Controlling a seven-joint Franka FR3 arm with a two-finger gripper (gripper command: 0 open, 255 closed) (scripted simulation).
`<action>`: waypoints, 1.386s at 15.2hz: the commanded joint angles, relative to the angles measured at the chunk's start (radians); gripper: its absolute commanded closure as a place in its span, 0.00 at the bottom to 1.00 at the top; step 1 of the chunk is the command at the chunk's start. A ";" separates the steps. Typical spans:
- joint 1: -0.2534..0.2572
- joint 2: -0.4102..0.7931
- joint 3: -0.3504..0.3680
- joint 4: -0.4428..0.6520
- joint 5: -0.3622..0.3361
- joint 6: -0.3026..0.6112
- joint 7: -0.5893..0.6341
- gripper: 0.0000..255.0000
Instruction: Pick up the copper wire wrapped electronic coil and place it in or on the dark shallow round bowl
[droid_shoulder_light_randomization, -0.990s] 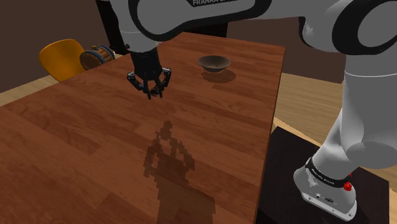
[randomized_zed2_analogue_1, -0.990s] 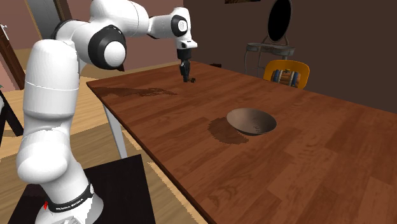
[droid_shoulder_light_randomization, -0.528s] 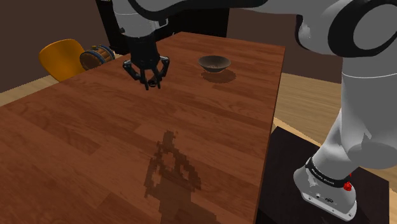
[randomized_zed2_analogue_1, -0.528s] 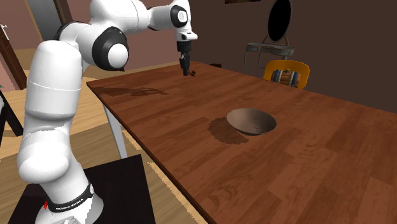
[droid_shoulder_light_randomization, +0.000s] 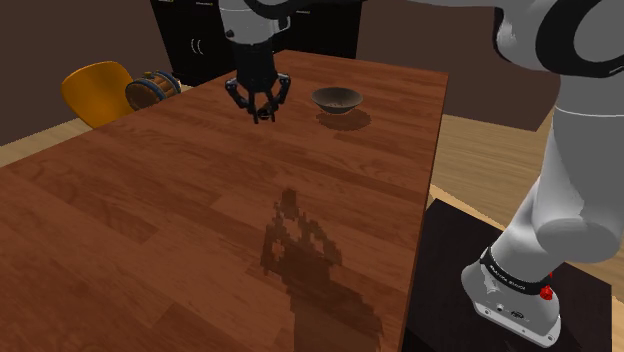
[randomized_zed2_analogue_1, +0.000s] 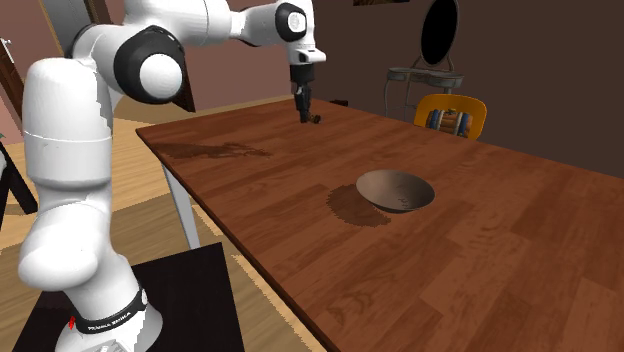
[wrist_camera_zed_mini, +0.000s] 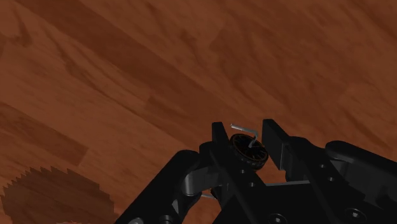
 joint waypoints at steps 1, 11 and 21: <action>-0.042 -0.033 -0.012 -0.041 0.017 0.017 -0.049 1.00; -0.206 -0.110 -0.090 -0.138 0.063 0.067 -0.280 1.00; -0.337 -0.078 -0.174 -0.092 0.073 0.074 -0.497 1.00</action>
